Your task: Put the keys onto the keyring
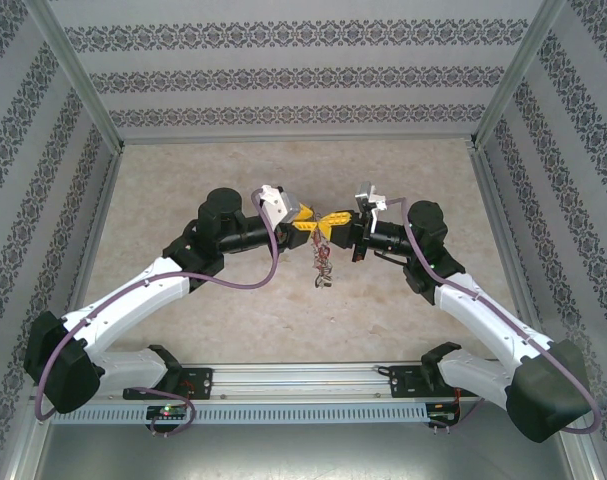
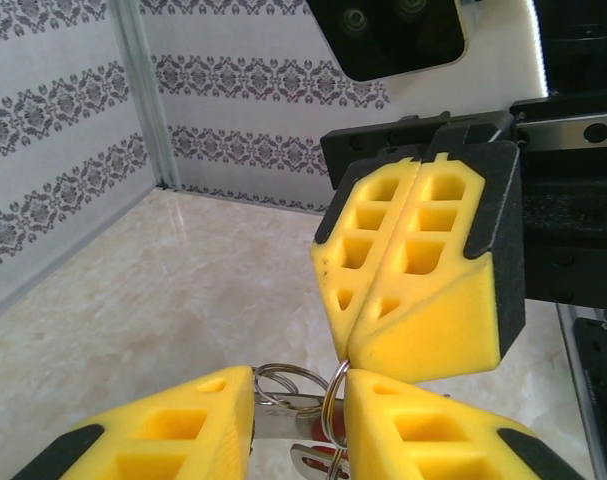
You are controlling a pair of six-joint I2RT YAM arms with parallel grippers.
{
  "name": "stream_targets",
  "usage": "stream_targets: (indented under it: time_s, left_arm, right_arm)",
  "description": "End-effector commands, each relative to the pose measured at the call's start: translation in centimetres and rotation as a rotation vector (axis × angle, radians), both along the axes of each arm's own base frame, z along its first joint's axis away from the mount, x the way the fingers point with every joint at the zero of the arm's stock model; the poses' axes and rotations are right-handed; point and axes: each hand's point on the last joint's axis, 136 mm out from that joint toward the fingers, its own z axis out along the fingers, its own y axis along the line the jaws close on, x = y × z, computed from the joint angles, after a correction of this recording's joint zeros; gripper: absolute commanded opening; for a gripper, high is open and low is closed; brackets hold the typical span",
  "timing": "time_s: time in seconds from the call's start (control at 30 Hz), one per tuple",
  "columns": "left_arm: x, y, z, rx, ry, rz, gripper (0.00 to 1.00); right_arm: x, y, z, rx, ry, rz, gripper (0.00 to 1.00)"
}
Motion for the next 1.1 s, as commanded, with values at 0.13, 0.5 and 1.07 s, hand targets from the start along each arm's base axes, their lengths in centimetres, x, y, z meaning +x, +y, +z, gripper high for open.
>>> stream_targets:
  time_s: [0.13, 0.5, 1.07]
  left_arm:
    - [-1.4, 0.0, 0.4, -0.053, 0.078, -0.104, 0.3]
    - [-1.8, 2.3, 0.3, -0.092, 0.135, -0.122, 0.35]
    - [-3.5, 0.9, 0.9, -0.077, 0.178, -0.292, 0.3]
  right_arm:
    - [-0.8, 0.4, 2.9, 0.031, -0.121, 0.045, 0.0]
    - [-1.2, 0.3, 2.7, 0.024, -0.128, 0.053, 0.0]
    - [-1.8, 1.2, 3.1, 0.025, -0.128, 0.125, 0.0]
